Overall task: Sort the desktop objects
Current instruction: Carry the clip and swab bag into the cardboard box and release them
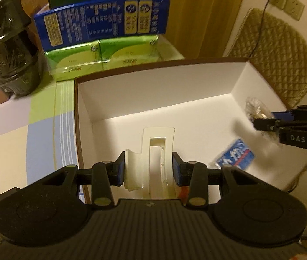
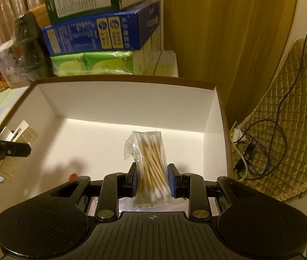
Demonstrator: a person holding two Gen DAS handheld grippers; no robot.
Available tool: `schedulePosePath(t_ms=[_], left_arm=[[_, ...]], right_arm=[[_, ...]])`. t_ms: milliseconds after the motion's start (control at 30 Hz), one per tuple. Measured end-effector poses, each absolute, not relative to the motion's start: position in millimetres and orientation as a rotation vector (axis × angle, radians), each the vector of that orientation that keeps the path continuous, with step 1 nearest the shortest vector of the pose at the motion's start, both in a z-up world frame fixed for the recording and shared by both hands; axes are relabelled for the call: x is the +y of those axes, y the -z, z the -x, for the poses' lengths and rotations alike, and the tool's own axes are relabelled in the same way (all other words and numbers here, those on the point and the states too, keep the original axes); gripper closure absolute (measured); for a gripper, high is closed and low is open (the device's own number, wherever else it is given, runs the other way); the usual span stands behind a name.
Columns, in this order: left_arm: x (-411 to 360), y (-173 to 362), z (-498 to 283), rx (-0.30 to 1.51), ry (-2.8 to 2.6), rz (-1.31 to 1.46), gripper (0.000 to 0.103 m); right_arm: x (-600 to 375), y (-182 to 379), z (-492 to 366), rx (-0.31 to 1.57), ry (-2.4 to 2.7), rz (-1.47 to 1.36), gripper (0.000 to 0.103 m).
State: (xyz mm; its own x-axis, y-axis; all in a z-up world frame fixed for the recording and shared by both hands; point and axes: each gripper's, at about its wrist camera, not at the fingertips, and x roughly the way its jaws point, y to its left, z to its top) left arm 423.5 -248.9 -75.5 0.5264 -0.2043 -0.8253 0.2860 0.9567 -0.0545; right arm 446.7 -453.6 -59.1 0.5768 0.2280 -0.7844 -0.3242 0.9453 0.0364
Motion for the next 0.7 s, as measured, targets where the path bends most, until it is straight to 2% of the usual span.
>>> schedulePosePath(t_ms=[533,700], left_arm=[[-258.6,93.6,-447.2,0.990,0.253,-0.152,0.066],[-258.1,86.8,-450.3,0.971,0.260,-0.147,0.051]], right_arm=[[-449.3,66.2,-466.0,0.894,-0.323,0.163,0.078],[-448.3,66.5,-469.4,0.894,-0.319,0.165,0.078]])
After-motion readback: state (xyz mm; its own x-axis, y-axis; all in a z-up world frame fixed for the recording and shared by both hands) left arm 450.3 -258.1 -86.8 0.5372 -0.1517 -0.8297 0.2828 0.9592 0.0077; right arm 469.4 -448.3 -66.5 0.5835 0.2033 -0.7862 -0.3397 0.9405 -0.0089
